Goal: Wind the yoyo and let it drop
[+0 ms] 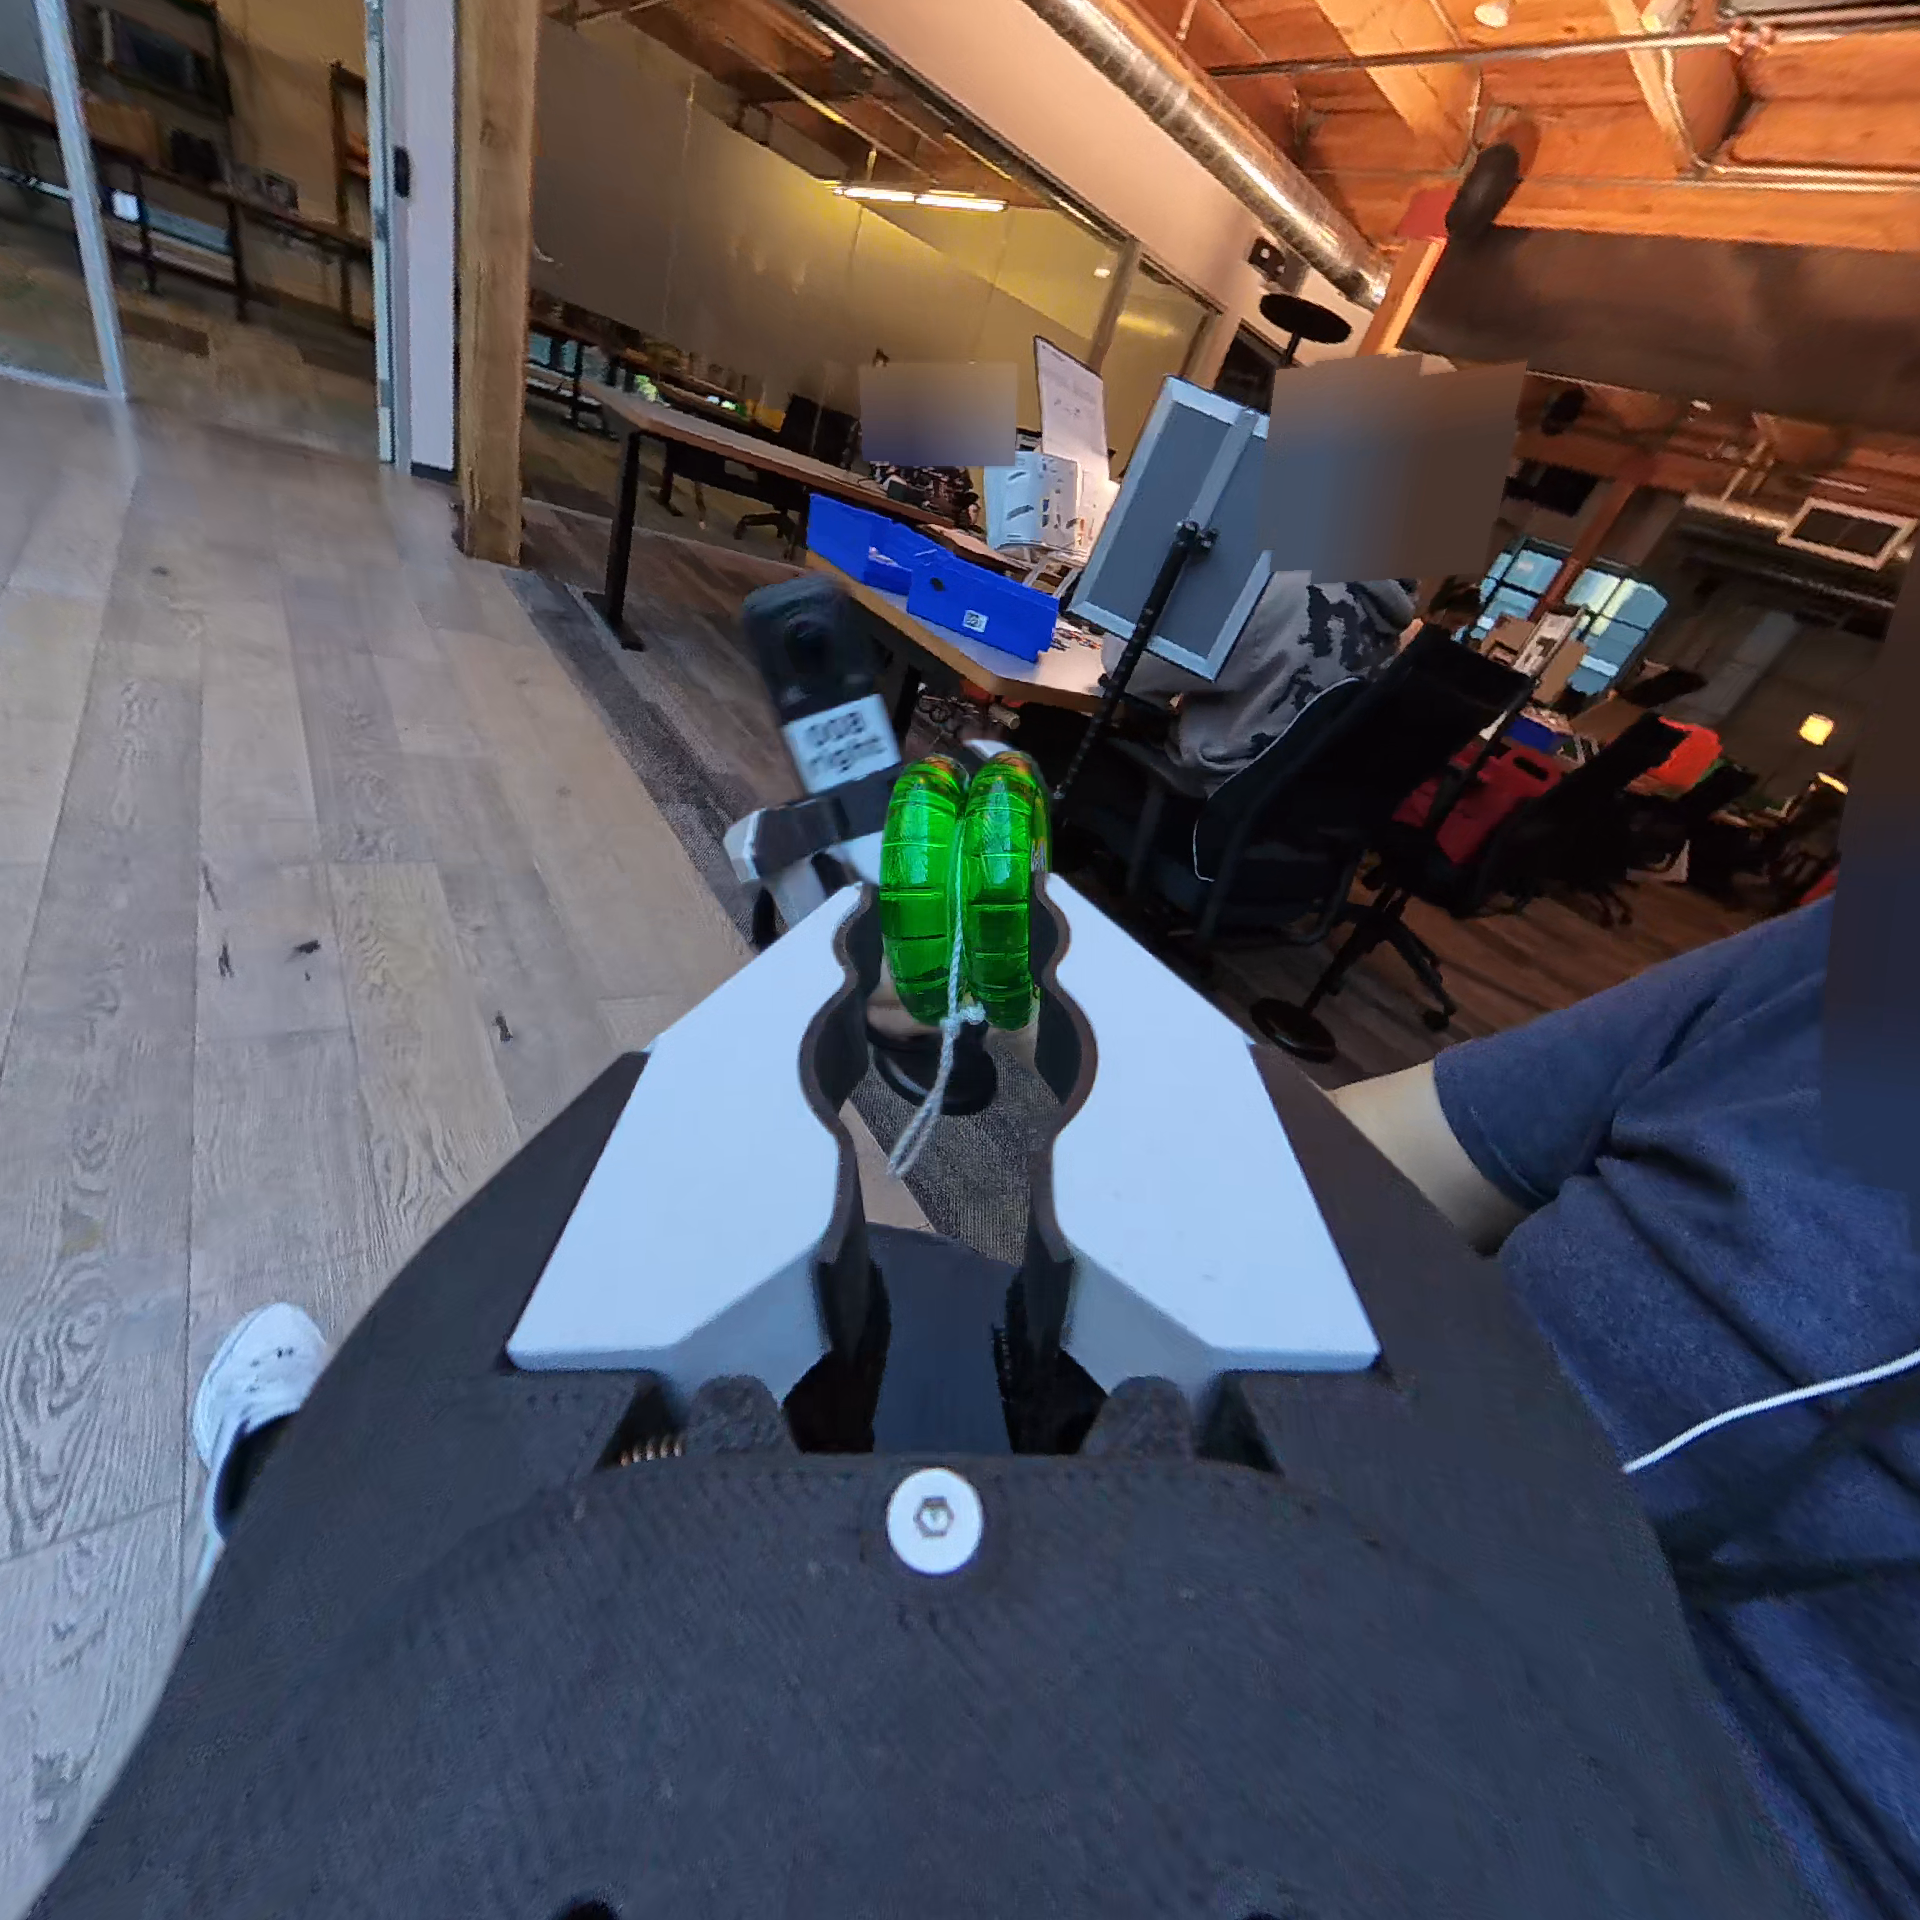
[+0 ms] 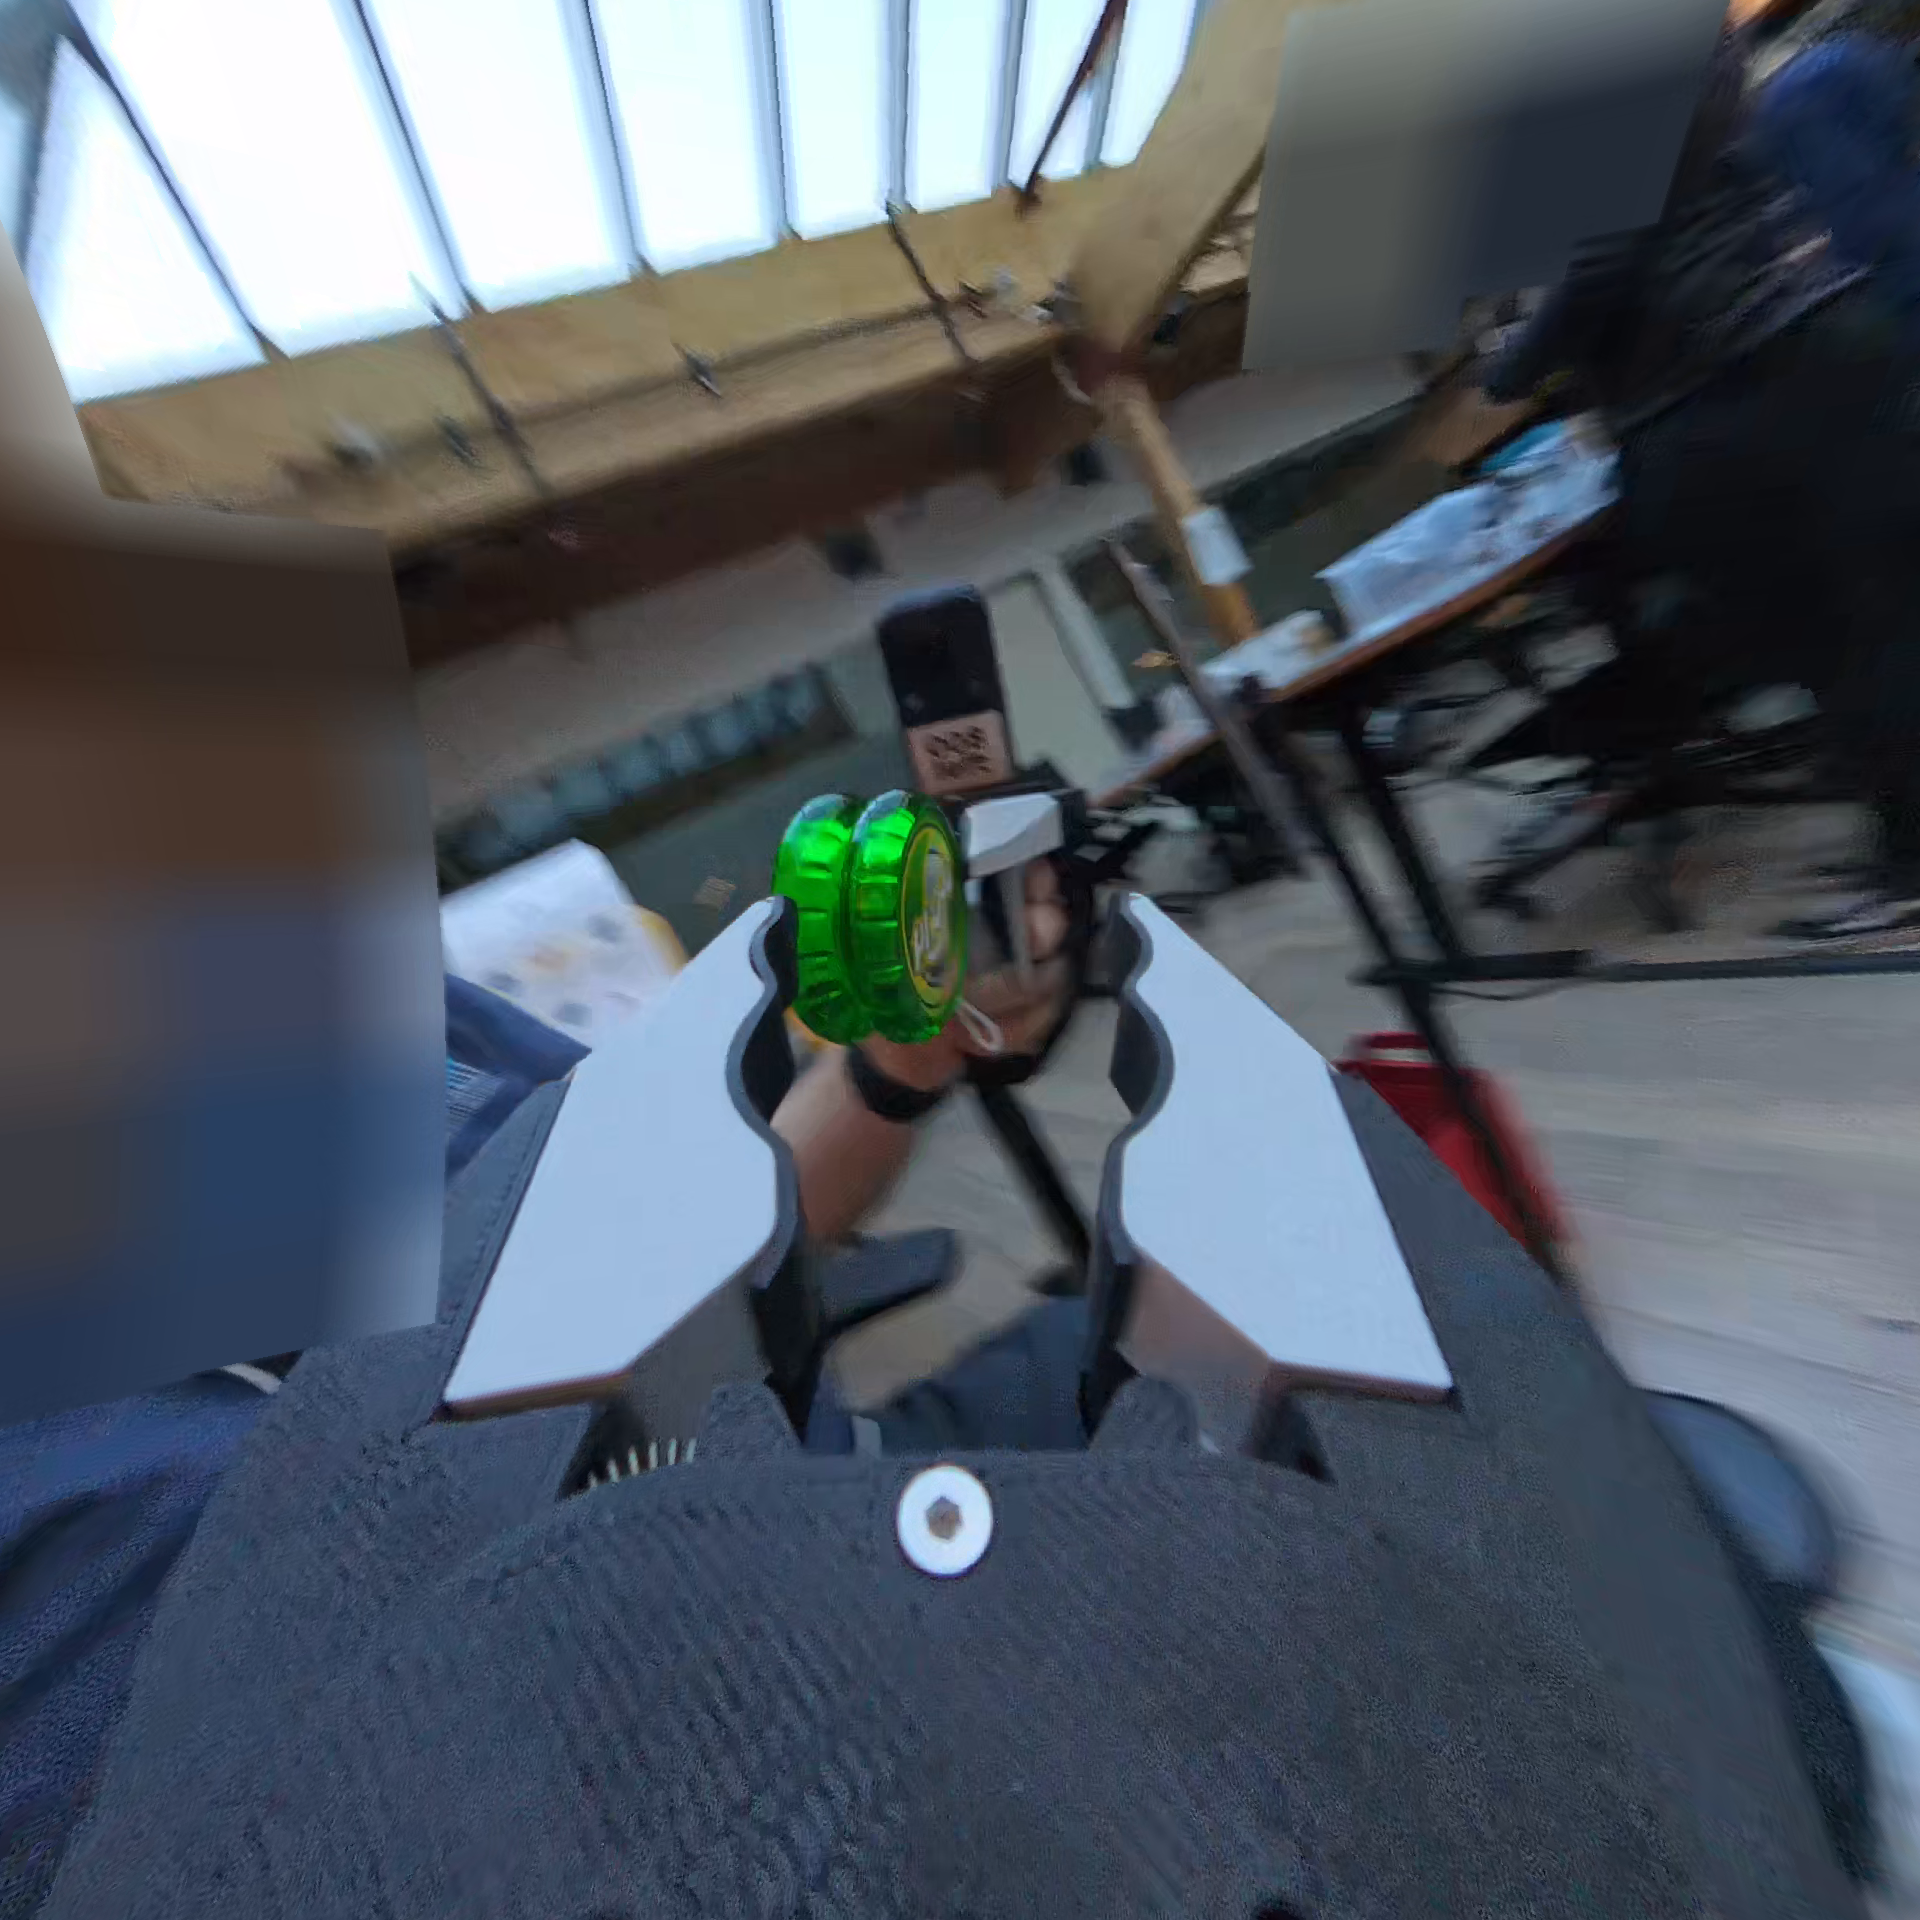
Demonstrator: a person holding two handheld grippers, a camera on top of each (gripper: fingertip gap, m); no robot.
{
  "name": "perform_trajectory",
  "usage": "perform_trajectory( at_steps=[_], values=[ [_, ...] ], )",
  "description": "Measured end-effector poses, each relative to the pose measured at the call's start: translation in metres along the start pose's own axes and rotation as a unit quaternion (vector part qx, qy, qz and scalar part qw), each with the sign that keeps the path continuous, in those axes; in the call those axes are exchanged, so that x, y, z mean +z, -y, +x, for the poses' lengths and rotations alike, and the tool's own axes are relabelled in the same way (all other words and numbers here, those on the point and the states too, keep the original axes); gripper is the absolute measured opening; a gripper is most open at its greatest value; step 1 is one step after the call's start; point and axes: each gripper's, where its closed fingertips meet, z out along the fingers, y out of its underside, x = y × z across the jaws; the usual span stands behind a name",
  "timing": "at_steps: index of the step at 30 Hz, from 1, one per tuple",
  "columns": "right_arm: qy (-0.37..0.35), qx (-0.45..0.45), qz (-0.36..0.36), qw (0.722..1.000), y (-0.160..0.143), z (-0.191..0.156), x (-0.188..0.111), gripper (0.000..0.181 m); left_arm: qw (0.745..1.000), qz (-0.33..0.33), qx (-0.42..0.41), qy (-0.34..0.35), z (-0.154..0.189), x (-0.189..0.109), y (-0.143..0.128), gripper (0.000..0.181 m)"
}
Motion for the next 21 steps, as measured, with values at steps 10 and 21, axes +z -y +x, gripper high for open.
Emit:
perform_trajectory(
  at_steps=[10,21],
  values=[
    [-0.255,-0.476,-0.205,0.817,-0.027,0.010,0.023,0.089,0.990,-0.048,-0.052,0.126,-0.045,-0.009,-0.023,0.027],
    [-0.423,-0.532,-0.353,0.643,-0.054,0.080,0.006,0.067,0.966,-0.108,-0.025,0.235,-0.069,-0.002,-0.047,0.027]
  ],
)
